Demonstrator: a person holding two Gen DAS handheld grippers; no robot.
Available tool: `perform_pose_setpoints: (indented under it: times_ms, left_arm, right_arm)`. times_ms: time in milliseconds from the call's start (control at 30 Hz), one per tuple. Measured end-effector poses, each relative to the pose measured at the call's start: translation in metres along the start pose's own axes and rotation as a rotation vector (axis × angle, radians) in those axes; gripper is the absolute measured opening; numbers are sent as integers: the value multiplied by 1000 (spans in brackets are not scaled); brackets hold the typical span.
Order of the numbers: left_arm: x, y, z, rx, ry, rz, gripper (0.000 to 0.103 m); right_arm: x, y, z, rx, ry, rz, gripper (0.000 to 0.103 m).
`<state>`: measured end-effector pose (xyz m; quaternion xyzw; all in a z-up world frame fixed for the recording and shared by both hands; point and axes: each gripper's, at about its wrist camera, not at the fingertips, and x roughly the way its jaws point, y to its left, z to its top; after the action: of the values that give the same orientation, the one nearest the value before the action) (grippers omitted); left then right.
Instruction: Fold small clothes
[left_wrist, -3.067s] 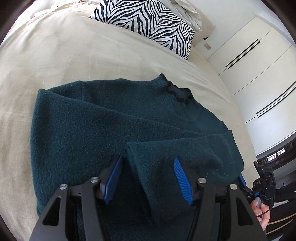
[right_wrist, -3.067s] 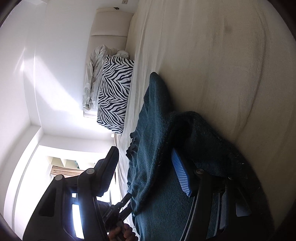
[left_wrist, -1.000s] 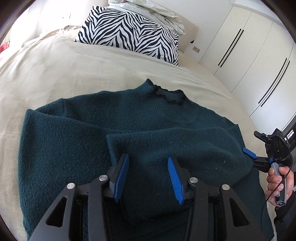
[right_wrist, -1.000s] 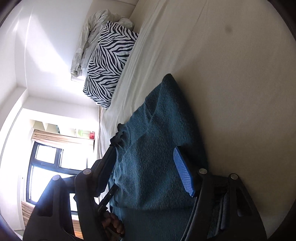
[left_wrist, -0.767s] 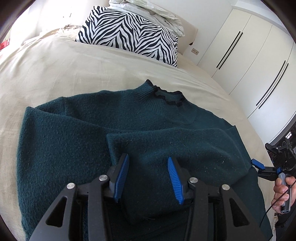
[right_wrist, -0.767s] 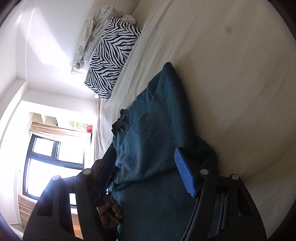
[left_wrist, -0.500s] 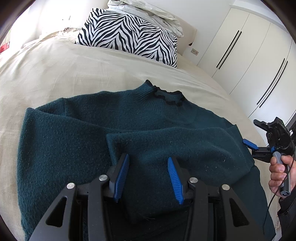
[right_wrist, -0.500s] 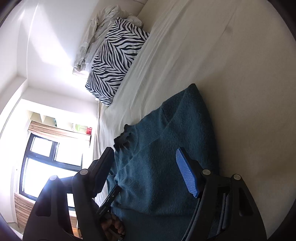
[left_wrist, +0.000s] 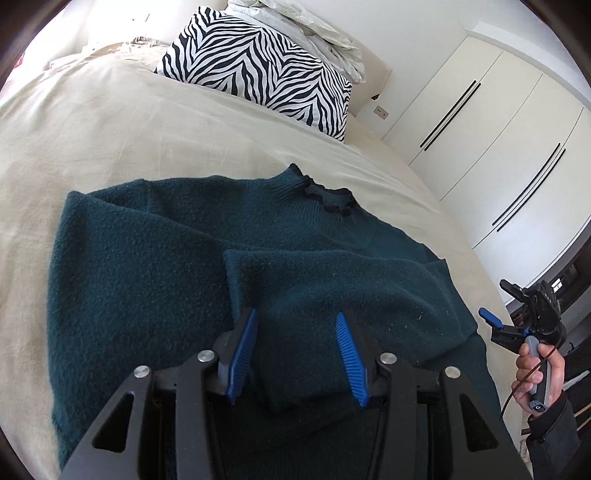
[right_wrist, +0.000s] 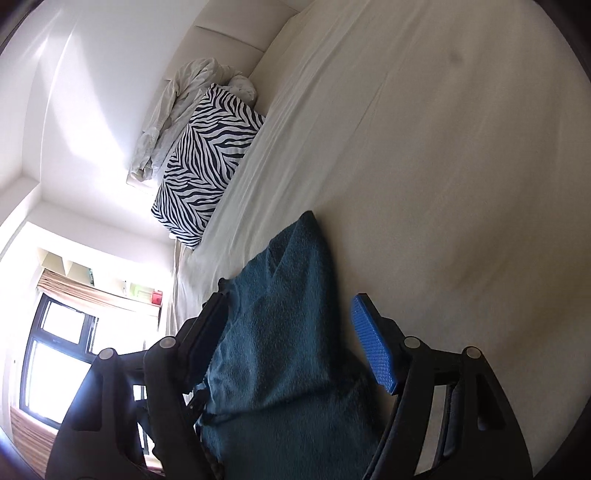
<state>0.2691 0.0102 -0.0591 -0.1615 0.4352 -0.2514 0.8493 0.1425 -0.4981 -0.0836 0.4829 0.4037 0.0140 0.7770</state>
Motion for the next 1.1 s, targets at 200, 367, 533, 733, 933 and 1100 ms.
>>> perform_pose_setpoints:
  times_ms: [200,367,533,733,933,1100]
  left_arm:
    - [-90,8,-57,-79,-18,19,64]
    - [-154,24,-123,-188,5,41,64]
    - [-187,34,-183,-273,75,38,64]
    - [-213,26,-227,-275,118,26,64]
    - [-219,20,-246,-289,183,-5,62]
    - [-219,23,-253,-296,213,5,45]
  right_arm:
    - [-81,-14,-92,-84,43,-33,69]
    - [-137,-31,-147,-111,54,-100,69]
    - [-173,-42,-182,-142,75,-166,69]
    - [-202,-52,-218,-157,111,-191,69]
    - [-215,-49,-232,-171,137,-187,68]
    - [-223,-46,-237,-184,160,-195,68]
